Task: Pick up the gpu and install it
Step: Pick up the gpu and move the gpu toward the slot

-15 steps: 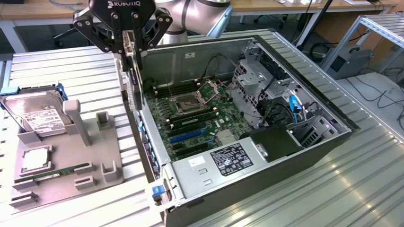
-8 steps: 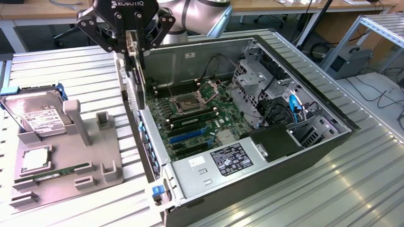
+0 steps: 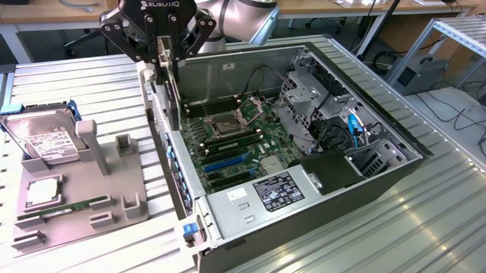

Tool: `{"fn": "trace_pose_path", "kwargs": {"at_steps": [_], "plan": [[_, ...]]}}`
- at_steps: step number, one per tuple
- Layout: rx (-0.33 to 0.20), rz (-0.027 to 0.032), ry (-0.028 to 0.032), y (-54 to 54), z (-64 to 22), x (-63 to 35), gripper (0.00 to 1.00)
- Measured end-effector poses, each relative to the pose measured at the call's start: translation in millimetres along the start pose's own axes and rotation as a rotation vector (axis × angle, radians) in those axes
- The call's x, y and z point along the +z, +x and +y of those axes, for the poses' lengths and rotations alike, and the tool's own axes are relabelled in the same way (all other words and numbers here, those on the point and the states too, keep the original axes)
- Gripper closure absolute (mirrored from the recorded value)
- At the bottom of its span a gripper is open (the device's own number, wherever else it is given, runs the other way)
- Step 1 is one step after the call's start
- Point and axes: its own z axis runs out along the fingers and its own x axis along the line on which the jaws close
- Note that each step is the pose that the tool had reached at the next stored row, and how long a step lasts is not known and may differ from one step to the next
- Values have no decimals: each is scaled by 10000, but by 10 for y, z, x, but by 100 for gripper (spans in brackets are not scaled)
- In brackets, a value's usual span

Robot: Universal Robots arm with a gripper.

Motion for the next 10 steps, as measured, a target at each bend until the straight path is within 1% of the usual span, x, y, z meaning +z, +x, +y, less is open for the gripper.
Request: {"fn": "trace_pose_path", "kwargs": {"at_steps": [10], "plan": [[0, 0, 0, -100, 8, 3, 73]]}}
